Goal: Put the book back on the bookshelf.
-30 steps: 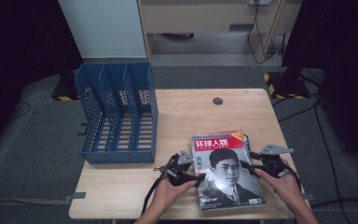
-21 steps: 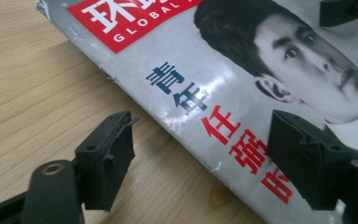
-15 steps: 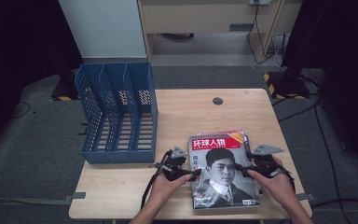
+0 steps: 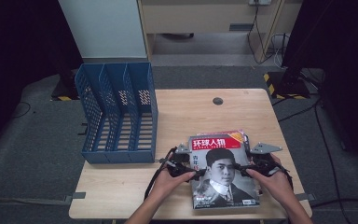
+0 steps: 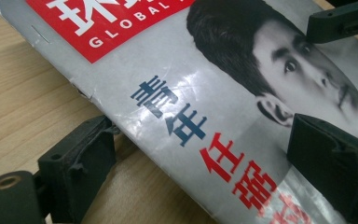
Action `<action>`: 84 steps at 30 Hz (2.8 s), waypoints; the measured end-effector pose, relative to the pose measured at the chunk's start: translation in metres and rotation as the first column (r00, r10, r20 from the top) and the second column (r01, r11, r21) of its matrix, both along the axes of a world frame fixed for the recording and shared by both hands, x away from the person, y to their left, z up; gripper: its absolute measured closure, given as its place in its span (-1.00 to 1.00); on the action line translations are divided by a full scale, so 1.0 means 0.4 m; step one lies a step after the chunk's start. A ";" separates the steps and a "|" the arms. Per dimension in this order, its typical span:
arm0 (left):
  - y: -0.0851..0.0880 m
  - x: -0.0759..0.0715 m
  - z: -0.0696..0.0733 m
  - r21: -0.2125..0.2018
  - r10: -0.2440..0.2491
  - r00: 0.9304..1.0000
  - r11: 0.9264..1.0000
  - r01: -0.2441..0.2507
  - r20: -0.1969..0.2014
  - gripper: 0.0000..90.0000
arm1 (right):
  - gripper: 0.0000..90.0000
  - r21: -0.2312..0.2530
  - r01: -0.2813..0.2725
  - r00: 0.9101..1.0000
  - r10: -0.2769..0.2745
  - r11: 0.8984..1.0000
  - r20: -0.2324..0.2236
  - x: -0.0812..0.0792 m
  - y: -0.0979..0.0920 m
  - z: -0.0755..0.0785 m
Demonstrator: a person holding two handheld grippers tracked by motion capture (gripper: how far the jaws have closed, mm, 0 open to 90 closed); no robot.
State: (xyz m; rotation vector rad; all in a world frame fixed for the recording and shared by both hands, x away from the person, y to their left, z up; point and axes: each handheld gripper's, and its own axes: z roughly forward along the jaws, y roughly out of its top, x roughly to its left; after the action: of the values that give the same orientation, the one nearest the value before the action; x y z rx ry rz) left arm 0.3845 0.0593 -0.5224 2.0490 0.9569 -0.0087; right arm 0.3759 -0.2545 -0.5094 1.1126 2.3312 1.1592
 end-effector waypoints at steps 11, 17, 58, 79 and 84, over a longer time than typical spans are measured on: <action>-0.017 0.061 0.017 0.000 0.006 0.999 1.000 -0.006 -0.040 -0.72 | -0.64 0.000 0.000 1.000 0.000 1.000 0.005 0.005 0.001 -0.002; -0.006 0.066 0.048 0.012 0.001 1.000 1.000 -0.001 -0.022 -0.39 | -0.64 0.014 0.001 1.000 -0.001 1.000 0.004 0.016 -0.003 -0.003; -0.114 0.224 0.153 0.046 -0.034 0.994 0.998 0.039 -0.102 -0.04 | -0.64 -0.005 -0.018 1.000 0.018 1.000 0.015 0.019 -0.007 -0.005; -0.170 0.248 0.133 0.085 -0.065 0.992 0.994 0.075 -0.111 0.29 | -0.64 0.005 -0.017 0.999 0.016 1.000 0.027 0.016 -0.008 -0.009; -0.169 0.247 0.135 0.091 -0.050 0.994 0.994 0.059 -0.102 0.56 | -0.65 0.009 -0.016 0.999 0.016 1.000 0.029 0.015 -0.008 -0.010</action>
State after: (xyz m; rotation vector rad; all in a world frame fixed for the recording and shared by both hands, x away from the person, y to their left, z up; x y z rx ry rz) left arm 0.4834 -0.0084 -0.4685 2.1784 0.9785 -0.0975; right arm 0.3819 -0.2579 -0.5135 1.0752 2.3197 1.1843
